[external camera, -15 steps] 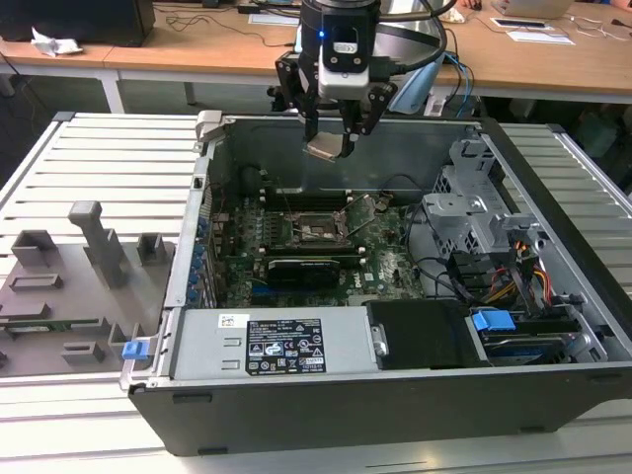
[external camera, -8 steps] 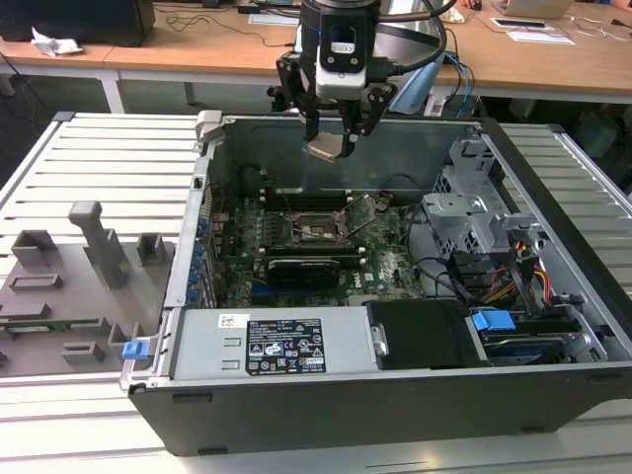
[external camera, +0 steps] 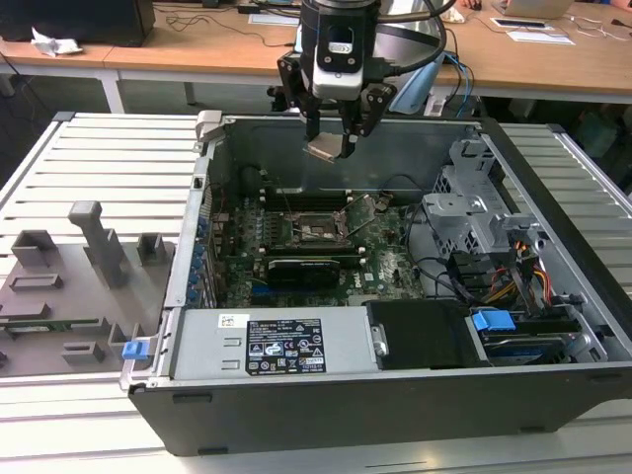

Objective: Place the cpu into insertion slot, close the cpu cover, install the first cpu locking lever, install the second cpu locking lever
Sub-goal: 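Place the cpu into insertion slot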

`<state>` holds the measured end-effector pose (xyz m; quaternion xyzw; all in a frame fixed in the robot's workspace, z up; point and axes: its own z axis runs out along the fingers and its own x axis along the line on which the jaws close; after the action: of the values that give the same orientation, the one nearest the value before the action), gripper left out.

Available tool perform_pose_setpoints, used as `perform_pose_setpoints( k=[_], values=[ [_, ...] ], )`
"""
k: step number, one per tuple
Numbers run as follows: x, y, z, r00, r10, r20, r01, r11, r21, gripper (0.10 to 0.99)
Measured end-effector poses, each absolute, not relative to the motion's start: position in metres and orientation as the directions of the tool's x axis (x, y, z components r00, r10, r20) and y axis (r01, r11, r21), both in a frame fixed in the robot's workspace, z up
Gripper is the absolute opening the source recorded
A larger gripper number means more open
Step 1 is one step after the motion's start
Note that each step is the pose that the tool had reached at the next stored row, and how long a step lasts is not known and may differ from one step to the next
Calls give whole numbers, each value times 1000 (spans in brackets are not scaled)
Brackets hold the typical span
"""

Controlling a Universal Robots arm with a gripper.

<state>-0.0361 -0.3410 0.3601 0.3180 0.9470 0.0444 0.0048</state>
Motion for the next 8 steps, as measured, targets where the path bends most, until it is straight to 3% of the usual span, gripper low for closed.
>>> perform_pose_setpoints(
  k=[8],
  values=[
    [-36,-341,360,-755,655,19,654,752,87,541]
  ],
)
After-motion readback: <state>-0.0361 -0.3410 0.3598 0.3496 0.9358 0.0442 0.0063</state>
